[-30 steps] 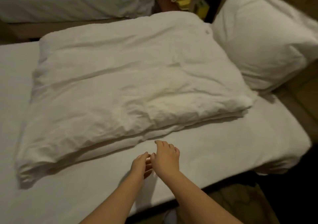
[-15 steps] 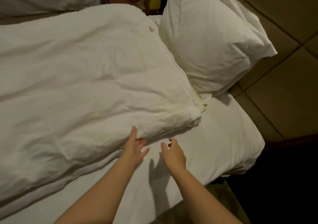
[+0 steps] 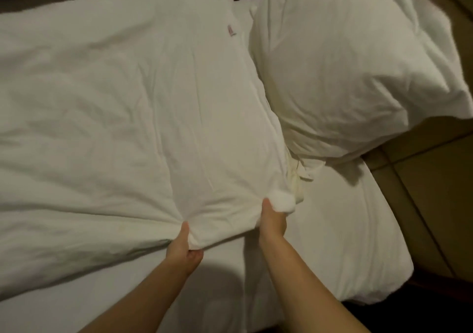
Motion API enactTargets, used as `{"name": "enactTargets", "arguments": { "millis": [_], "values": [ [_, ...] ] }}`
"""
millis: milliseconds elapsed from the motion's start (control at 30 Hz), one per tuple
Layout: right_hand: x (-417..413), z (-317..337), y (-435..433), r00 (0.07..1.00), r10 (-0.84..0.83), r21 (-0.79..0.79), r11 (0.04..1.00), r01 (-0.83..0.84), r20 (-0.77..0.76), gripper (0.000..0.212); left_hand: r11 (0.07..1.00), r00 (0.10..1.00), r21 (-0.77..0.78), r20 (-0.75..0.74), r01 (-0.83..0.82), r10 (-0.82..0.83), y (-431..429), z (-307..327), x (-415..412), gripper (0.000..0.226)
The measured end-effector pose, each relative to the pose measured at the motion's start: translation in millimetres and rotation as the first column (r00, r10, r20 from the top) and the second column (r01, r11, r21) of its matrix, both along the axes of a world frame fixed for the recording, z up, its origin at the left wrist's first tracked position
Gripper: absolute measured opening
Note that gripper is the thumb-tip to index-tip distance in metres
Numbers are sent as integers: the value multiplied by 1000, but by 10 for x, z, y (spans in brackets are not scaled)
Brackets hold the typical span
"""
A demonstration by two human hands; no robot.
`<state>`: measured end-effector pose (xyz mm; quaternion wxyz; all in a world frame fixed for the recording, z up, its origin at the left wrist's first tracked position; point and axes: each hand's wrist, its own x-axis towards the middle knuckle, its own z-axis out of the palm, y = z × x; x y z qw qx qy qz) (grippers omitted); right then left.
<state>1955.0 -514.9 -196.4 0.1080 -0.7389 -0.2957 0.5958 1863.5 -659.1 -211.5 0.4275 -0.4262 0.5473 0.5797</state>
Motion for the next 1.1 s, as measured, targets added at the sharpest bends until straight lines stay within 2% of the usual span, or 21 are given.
{"name": "enactTargets", "arguments": {
  "millis": [33,100,200,233,300,367,433,467,500,533,567,633,667,733,767,800,867,967,1033,1100],
  "values": [
    [70,-132,45,998,40,-38,999,-39,47,55,999,999,-11,39,30,-30,-12,-4,39,58],
    [131,-294,173,994,83,-72,994,-78,70,63,989,982,-33,128,144,-139,52,6,123,75],
    [95,-490,346,997,72,-182,981,-66,27,93,942,931,-10,154,335,-330,263,68,286,74],
    [115,-540,387,1000,2,-233,972,-3,-1,102,911,905,-28,131,410,-404,366,119,347,72],
    [172,-604,445,987,-132,-302,948,97,-96,108,856,859,-69,72,512,-507,560,176,456,65],
    [206,-666,503,945,-214,-353,928,119,-245,109,794,800,-137,-12,593,-600,757,243,519,61],
    [209,-712,507,910,-258,-389,913,120,-324,110,699,697,-217,-98,681,-710,890,307,537,55],
    [216,-706,514,886,-274,-398,910,114,-374,99,622,606,-289,-154,727,-780,917,333,525,51],
    [217,-692,512,878,-274,-388,915,112,-392,84,500,455,-410,-208,763,-866,925,351,503,47],
    [214,-687,523,874,-275,-368,922,122,-400,73,353,258,-550,-246,756,-934,927,374,488,43],
    [210,-627,524,872,-277,-351,927,132,-403,69,259,99,-672,-267,693,-959,909,407,484,36],
    [195,-595,497,861,-284,-318,936,154,-421,76,206,-86,-806,-301,555,-950,858,486,474,16],
    [188,-719,460,865,-279,-299,941,159,-417,91,162,-185,-859,-282,486,-941,837,515,469,26],
    [142,-832,410,901,-231,-239,959,149,-366,122,-25,-348,-904,-139,428,-927,810,592,449,64],
    [109,-731,423,913,-214,-220,965,143,-348,121,-95,-393,-911,-77,400,-916,818,640,428,75],
    [86,-490,449,922,-186,-183,975,130,-340,109,-150,-418,-913,-25,380,-908,831,694,388,81],
    [40,38,475,936,-116,-102,991,86,-332,83,-202,-443,-903,14,379,-896,842,792,300,89],
    [-70,291,449,933,-18,14,1000,25,-359,71,-235,-460,-874,14,426,-888,809,913,202,110],
    [-168,492,349,926,53,121,993,-8,-373,59,-218,-451,-858,-17,464,-892,744,956,155,119],
    [-274,688,208,920,135,220,974,-56,-367,44,-151,-423,-864,-77,481,-903,627,944,82,120]
  ]
}}
